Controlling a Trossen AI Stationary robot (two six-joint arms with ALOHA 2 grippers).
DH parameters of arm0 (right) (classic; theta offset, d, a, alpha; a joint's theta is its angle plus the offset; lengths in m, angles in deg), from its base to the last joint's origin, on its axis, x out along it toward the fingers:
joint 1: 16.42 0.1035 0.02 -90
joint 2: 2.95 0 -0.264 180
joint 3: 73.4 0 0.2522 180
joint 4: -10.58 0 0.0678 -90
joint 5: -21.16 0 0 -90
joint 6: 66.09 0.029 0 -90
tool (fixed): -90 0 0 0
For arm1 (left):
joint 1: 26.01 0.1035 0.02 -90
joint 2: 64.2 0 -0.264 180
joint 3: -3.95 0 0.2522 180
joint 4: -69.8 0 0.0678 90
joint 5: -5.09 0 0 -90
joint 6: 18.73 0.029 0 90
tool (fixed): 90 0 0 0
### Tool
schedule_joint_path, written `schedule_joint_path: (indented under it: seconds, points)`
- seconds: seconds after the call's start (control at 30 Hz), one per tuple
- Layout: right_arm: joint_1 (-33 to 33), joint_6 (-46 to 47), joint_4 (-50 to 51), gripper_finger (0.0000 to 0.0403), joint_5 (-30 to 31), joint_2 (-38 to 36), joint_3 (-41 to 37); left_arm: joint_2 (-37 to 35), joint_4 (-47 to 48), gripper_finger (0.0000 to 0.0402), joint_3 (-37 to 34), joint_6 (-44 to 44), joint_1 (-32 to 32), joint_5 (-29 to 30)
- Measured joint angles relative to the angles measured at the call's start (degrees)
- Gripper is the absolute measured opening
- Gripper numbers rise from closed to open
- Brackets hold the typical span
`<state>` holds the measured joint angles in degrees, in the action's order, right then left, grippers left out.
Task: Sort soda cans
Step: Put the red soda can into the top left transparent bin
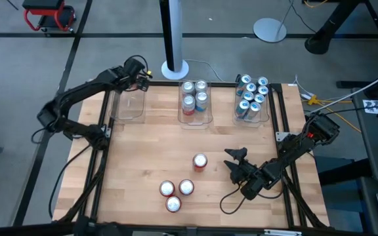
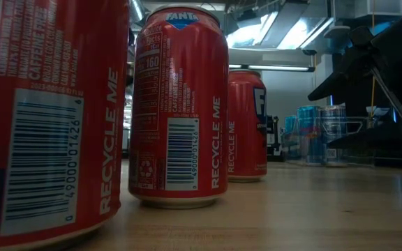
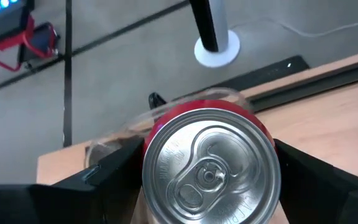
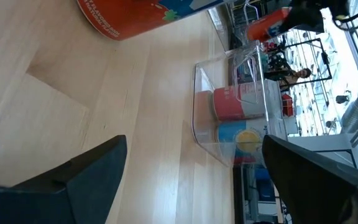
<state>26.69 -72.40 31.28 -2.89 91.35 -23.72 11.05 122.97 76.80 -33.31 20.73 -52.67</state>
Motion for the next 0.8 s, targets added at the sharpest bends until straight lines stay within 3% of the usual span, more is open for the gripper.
schedule_joint_path:
  seconds: [0.17,0.43,0.8]
  points:
    - [0.00,-0.02,0.02,0.0374,0.00,0.00,0.00,1.26,-1.43,0.0293,-2.46,-0.45,1.86,-0.75]
    - [0.00,-0.02,0.02,0.0374,0.00,0.00,0.00,1.37,-10.29,0.0293,-8.69,-1.49,4.77,-7.21]
    - [0.00,-0.02,0.00,0.0374,0.02,0.00,0.00,1.28,-14.93,0.0324,-13.11,-0.61,5.56,-7.46]
